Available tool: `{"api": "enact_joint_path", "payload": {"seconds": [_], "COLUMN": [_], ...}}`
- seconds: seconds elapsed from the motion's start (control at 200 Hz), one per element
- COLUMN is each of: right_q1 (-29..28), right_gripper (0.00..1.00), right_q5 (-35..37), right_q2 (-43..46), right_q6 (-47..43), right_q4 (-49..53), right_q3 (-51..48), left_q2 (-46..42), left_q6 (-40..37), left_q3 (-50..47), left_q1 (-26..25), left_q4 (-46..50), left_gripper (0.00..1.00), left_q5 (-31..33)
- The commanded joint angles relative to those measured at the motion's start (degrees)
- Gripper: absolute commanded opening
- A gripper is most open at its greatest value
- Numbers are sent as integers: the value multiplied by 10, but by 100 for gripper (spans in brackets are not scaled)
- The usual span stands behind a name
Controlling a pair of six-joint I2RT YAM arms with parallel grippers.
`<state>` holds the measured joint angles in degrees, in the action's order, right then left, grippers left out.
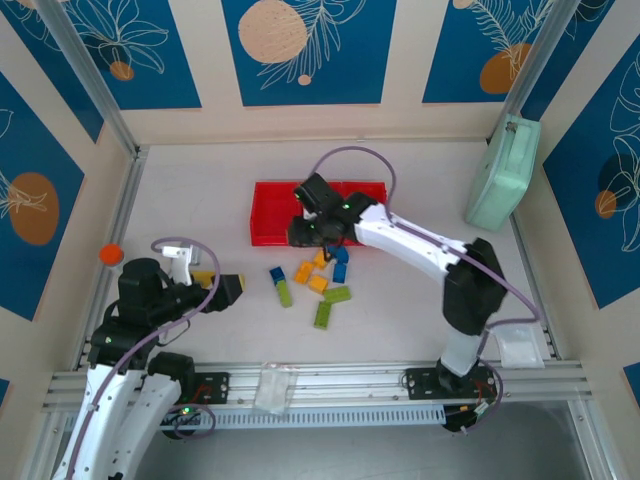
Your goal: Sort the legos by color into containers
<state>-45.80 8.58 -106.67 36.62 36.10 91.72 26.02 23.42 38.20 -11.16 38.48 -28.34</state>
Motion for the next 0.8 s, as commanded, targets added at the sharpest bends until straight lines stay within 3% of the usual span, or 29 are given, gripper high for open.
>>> {"api": "enact_joint_path", "payload": {"seconds": [0.0, 0.12, 0.26, 0.475, 0.795], "right_q1": [14, 33, 40, 50, 53], "right_gripper": [18, 14, 16, 18, 34], "right_q5": [-53, -75, -110, -135, -152], "right_q2": [-61, -126, -164, -237, -274], "right_q6": [-39, -43, -41, -49, -47], "right_q4": [-21, -3, -39, -12, -20], "right_q3": [74, 157, 180, 246, 267], "left_q2": [5, 17, 30, 32, 40], "left_q6": [-15, -14, -17, -15, -15], "left_q3": [16, 16, 16, 14, 14], "left_q1": [-5, -5, -5, -5, -6], "left_q4": [1, -1, -1, -5, -7], "left_gripper": [99, 99, 99, 99, 99], "left_q5": [3, 1, -1, -3, -7]}}
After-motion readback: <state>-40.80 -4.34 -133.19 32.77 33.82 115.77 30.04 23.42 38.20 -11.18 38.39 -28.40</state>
